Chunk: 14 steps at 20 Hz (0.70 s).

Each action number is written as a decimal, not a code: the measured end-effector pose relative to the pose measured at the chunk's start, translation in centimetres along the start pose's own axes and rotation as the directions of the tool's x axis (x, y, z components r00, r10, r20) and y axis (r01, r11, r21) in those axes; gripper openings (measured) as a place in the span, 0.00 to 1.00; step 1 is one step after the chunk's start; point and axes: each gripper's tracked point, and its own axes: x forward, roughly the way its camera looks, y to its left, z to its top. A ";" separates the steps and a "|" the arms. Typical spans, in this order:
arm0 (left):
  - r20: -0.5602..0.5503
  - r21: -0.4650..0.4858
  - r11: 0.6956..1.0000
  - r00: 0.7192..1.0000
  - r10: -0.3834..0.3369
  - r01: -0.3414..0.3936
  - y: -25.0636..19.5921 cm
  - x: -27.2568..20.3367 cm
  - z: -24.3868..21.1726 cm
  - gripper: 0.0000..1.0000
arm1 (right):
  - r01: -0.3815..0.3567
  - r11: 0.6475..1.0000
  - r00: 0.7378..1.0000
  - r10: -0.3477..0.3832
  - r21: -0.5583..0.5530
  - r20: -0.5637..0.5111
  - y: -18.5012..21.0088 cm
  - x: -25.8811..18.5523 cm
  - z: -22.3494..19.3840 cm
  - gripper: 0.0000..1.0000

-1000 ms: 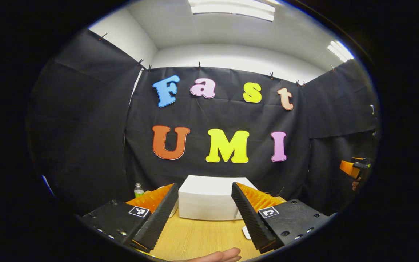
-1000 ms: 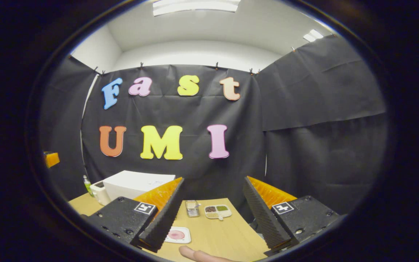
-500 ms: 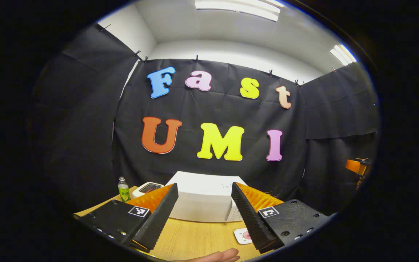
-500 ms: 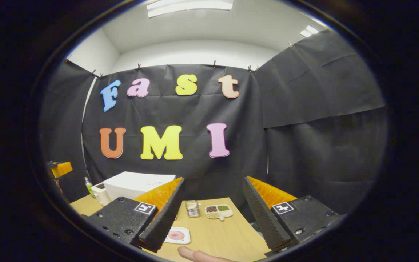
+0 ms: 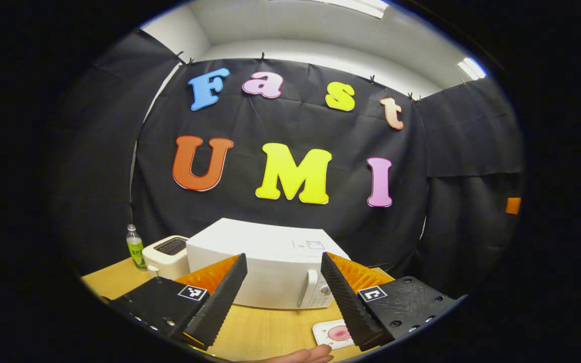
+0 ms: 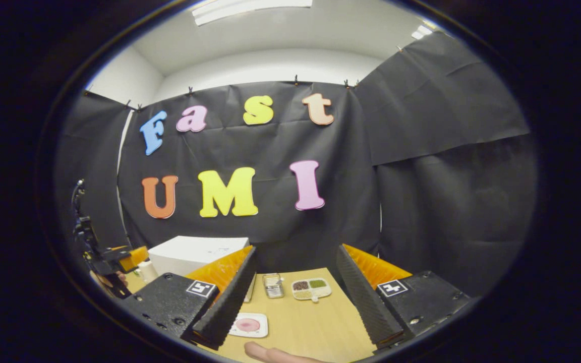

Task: Open the microwave oven with the left hand, put the food in, and close the microwave oven.

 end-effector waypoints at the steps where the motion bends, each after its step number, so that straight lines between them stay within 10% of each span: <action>1: -0.019 -0.004 1.000 1.000 -0.015 0.015 -0.5 1.2 -1.3 0.93 | -0.005 1.000 1.000 0.005 -0.002 -0.002 -0.1 0.1 -0.1 1.00; 14: -0.109 0.021 0.998 0.992 -0.065 0.067 -4.6 11.3 -13.5 0.93 | 0.008 1.000 0.999 -0.008 -0.017 0.031 -4.4 1.6 -2.3 0.93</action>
